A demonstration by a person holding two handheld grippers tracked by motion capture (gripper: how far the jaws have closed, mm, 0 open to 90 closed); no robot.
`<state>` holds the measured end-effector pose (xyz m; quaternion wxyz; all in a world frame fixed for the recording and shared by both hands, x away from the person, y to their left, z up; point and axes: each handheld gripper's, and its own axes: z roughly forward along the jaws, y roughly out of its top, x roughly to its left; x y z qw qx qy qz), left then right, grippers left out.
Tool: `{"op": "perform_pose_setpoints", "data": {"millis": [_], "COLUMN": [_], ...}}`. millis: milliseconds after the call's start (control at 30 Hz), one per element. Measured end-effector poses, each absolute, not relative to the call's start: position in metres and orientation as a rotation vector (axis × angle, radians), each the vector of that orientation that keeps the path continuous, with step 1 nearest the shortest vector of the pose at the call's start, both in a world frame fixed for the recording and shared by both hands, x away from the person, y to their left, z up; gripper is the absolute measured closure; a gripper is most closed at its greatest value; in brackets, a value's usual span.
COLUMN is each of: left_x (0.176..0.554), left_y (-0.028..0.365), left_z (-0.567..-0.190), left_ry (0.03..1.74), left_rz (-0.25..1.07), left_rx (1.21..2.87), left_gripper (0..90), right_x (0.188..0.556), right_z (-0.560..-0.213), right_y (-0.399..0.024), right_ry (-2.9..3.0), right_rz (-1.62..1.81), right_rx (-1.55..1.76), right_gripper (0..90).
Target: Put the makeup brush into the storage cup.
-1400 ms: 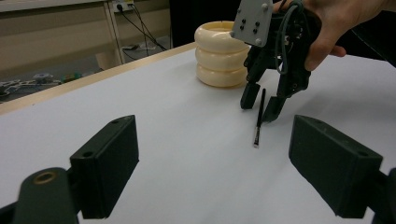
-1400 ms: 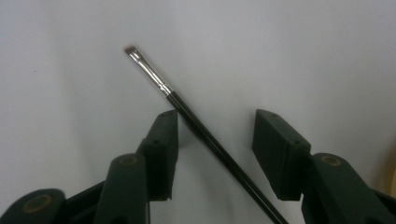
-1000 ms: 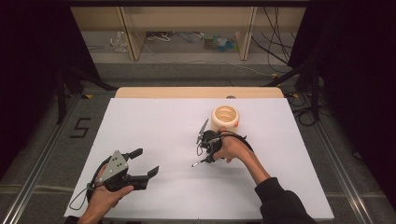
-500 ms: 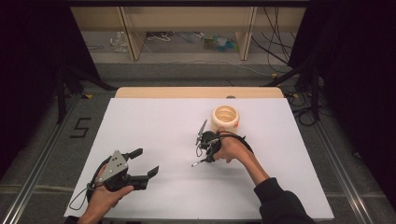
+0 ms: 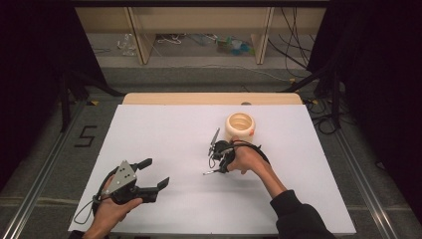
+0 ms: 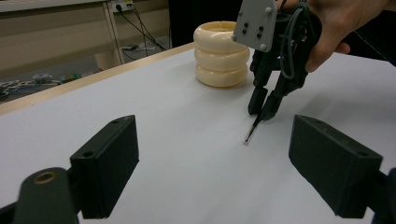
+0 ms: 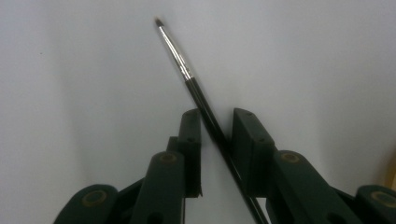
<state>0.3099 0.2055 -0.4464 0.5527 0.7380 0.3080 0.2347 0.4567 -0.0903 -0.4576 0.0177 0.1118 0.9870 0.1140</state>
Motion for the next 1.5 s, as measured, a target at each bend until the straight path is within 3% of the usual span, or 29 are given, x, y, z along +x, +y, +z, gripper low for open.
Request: {"op": "perform_pose_setpoints", "data": {"millis": [1500], "left_x": [0.31], "left_y": [0.2051], "left_z": [-0.4464], "left_ry": [0.724], "left_rz": [0.548], "left_rx": [1.747], "left_gripper": [16.1], "right_x": [0.4515], "right_z": [-0.4567], "right_y": [-0.0827], "right_ry": [3.078], "right_rz": [0.284], "right_rx": [0.338], "right_gripper": [85.3]}}
